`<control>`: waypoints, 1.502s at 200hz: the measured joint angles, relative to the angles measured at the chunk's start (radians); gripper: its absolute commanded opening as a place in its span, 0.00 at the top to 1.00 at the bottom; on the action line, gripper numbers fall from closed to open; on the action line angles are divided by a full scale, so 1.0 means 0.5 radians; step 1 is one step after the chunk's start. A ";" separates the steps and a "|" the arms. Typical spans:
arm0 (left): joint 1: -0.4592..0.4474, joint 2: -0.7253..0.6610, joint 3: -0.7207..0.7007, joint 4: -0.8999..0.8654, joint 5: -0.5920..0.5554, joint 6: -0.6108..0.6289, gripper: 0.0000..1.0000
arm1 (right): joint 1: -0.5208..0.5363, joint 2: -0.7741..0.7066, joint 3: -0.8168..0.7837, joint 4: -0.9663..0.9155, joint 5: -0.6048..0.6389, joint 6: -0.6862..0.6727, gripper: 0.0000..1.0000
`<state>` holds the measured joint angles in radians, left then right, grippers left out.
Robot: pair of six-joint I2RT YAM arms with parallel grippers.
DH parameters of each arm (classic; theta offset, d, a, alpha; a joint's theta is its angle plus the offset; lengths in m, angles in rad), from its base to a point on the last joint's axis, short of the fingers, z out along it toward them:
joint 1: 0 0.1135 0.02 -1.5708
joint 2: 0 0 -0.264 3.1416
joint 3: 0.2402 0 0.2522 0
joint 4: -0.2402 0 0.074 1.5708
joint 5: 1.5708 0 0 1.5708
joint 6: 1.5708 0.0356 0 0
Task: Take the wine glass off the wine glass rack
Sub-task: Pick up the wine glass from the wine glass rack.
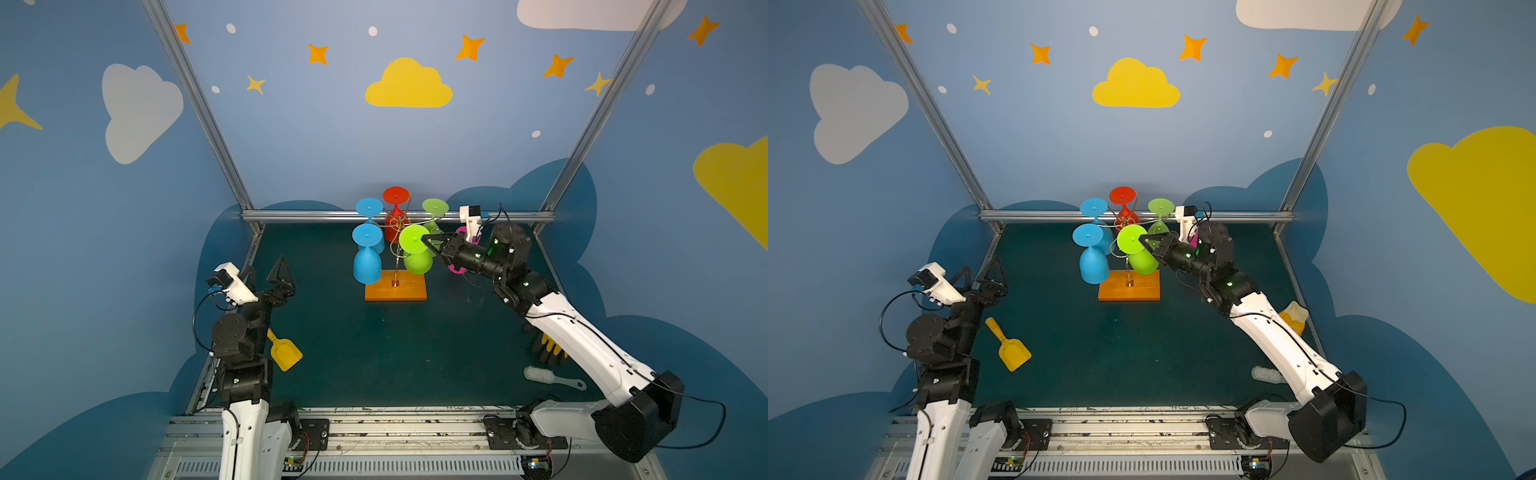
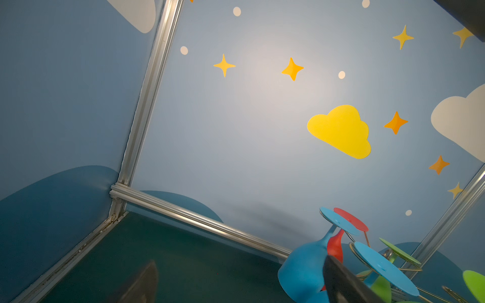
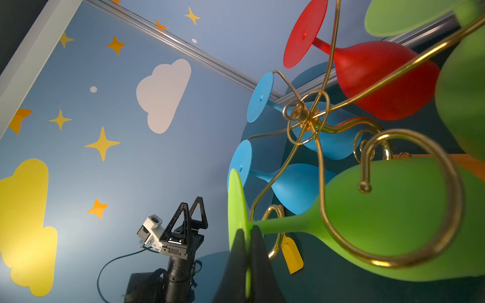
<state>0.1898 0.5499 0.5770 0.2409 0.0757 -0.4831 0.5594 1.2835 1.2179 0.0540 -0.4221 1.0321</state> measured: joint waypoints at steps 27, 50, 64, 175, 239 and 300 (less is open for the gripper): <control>0.000 -0.001 0.000 0.000 0.008 -0.002 0.04 | 0.000 -0.089 -0.057 -0.043 0.010 -0.018 1.00; 0.000 -0.001 0.000 -0.001 0.022 -0.001 0.04 | 0.000 -0.192 -0.122 -0.105 0.021 -0.047 1.00; 0.000 -0.005 0.000 -0.002 0.032 0.002 0.04 | 0.000 -0.270 -0.157 -0.173 0.030 -0.075 1.00; 0.000 0.181 0.498 -0.200 0.591 -0.038 0.12 | -0.377 -0.664 -0.082 -0.784 0.134 -0.461 1.00; -0.050 0.630 0.935 -0.060 1.299 -0.444 0.19 | -0.450 -0.536 0.515 -0.930 0.127 -0.874 1.00; -0.515 1.078 1.383 -0.050 1.707 -0.519 0.24 | -0.428 -0.307 0.771 -0.924 -0.042 -1.196 1.00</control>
<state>-0.0677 1.0889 1.2686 0.2157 0.9295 -0.7425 0.3454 1.1297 1.6035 -0.4080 -0.4431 0.4343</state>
